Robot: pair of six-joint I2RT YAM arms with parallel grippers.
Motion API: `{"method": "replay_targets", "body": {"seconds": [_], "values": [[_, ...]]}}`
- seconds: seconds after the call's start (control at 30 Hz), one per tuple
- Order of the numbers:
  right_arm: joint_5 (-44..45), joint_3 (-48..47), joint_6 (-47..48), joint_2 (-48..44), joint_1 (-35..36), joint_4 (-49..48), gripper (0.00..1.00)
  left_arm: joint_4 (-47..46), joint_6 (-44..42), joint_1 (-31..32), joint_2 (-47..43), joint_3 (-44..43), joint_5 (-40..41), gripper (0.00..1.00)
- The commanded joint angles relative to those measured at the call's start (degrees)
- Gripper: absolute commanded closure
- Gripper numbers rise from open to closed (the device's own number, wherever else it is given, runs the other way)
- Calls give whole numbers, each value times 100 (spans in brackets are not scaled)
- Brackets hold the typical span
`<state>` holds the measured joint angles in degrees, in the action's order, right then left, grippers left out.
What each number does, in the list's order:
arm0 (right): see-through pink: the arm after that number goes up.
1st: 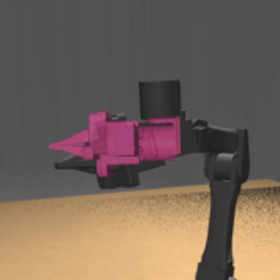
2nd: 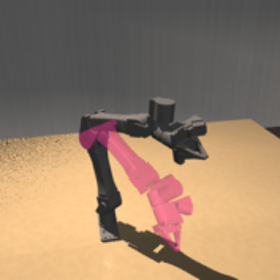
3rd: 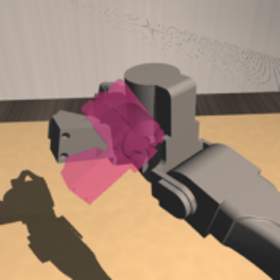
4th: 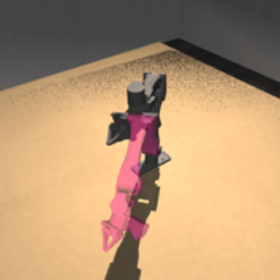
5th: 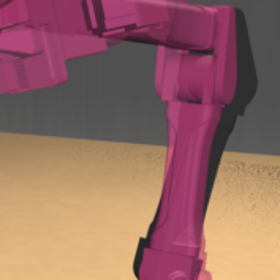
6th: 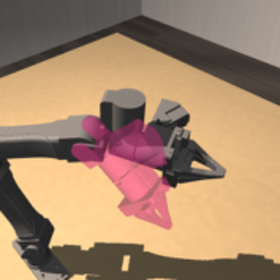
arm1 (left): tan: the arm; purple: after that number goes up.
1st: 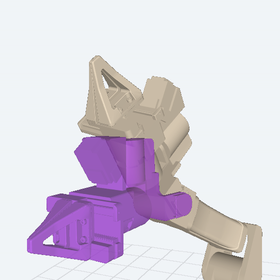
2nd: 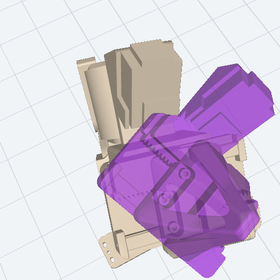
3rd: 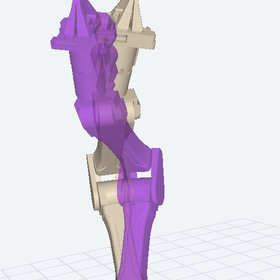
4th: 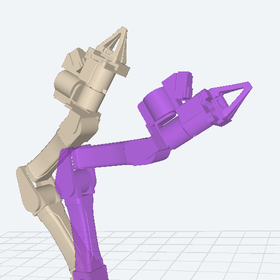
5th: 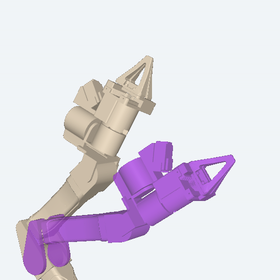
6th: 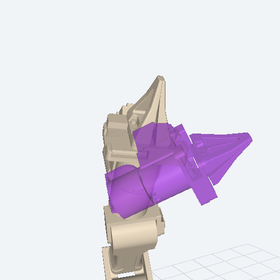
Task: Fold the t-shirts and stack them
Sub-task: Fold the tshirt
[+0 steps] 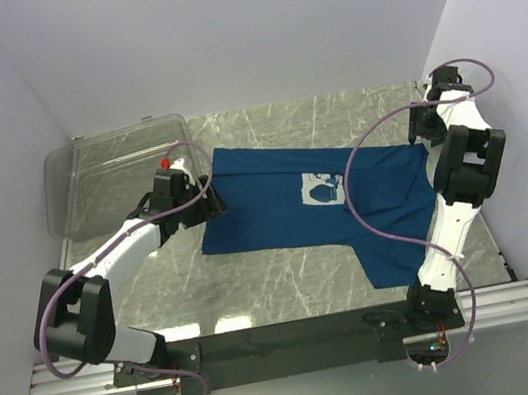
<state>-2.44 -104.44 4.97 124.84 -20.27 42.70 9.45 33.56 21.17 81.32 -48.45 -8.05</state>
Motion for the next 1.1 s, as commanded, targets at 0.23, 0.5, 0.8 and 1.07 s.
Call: {"method": "replay_targets", "body": {"seconds": [0.23,0.5,0.8,1.07], "values": [[86,-506,-137,542,-65,248,43,39,-139,-51,464,-727,-188,27],[-169,-893,-40,744,-56,265,80,109,-122,-78,640,-877,-179,28],[-161,-1675,83,1060,-12,222,100,232,-122,-122,701,-982,-161,28],[111,-2554,170,1456,137,37,94,294,-113,-166,736,-1106,-109,28]]}}
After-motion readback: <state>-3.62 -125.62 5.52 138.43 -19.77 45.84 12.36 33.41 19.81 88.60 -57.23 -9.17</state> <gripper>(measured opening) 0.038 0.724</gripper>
